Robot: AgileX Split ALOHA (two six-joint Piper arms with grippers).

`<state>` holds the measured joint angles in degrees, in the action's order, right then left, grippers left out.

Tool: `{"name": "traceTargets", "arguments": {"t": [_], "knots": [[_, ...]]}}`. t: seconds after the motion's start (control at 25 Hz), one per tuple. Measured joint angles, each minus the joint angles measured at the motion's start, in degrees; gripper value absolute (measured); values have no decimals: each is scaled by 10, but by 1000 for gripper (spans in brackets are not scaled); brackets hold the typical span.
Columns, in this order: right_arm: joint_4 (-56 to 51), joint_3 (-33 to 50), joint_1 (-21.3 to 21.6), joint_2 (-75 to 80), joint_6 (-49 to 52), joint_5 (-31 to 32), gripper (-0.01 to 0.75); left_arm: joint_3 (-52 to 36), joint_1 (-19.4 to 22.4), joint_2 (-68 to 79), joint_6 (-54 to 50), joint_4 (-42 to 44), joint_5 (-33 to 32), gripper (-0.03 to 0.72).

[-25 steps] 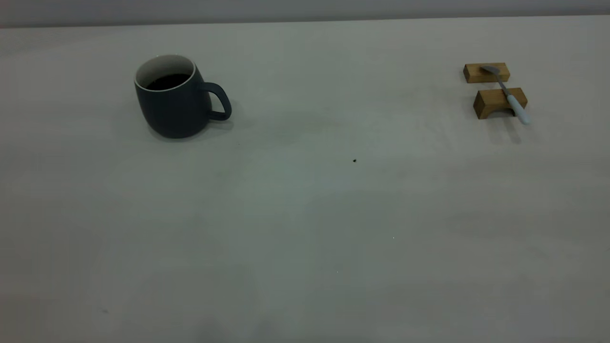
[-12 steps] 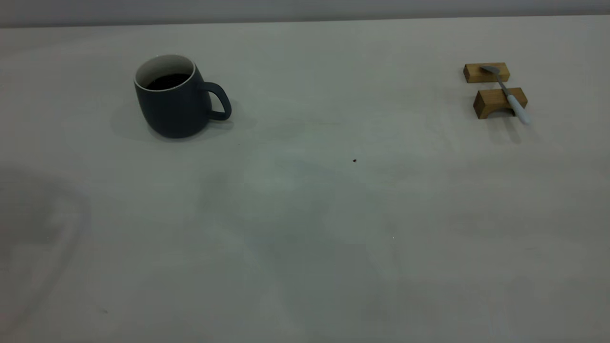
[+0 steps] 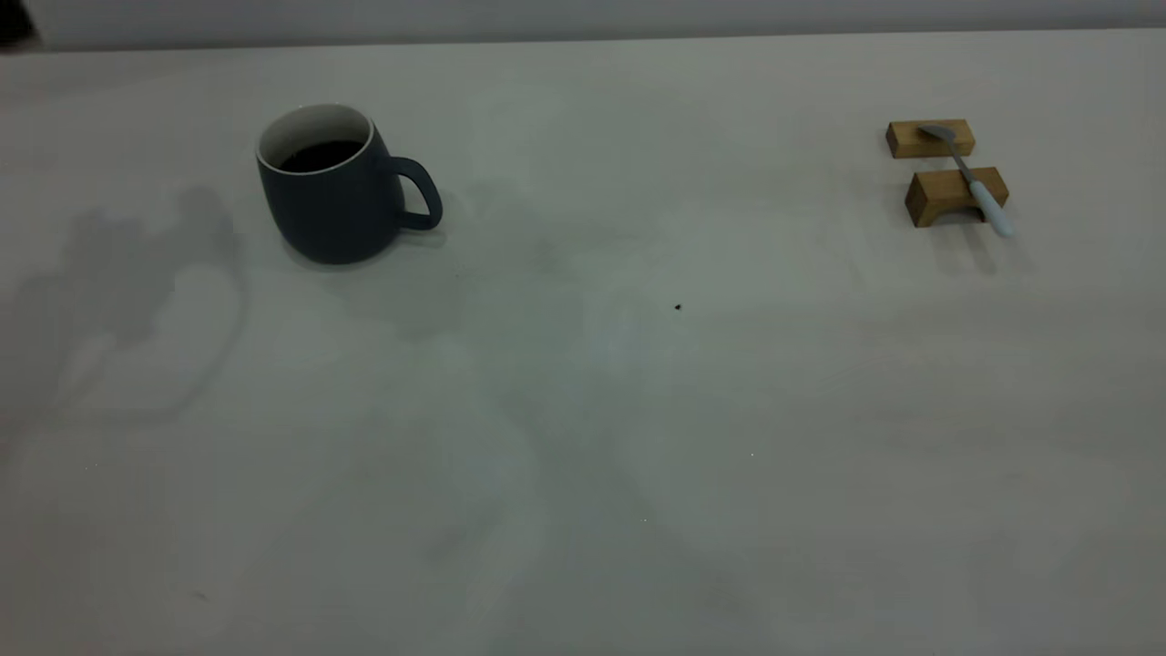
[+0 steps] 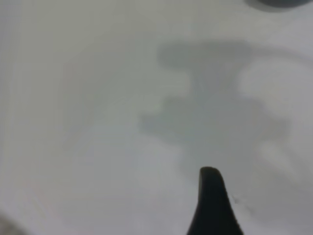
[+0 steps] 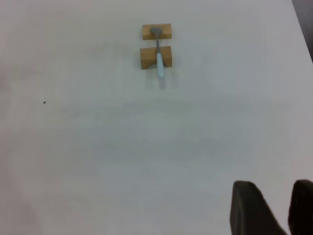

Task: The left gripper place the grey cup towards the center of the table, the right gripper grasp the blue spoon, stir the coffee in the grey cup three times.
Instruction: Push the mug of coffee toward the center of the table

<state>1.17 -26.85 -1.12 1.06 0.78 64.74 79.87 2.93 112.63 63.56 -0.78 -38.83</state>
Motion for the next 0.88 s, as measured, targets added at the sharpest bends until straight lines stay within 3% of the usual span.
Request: {"name": "traceTargets", "arguments": {"t": [0.24,0.44,0.88], "knots": [[0,0,0,0,0,0,237,36,-23,103,196,2,22,585],[0,0,0,0,0,0,237,71,-34,169,251,3,92,585],[0,0,0,0,0,0,237,144,-85,258,345,8,118,585]]}}
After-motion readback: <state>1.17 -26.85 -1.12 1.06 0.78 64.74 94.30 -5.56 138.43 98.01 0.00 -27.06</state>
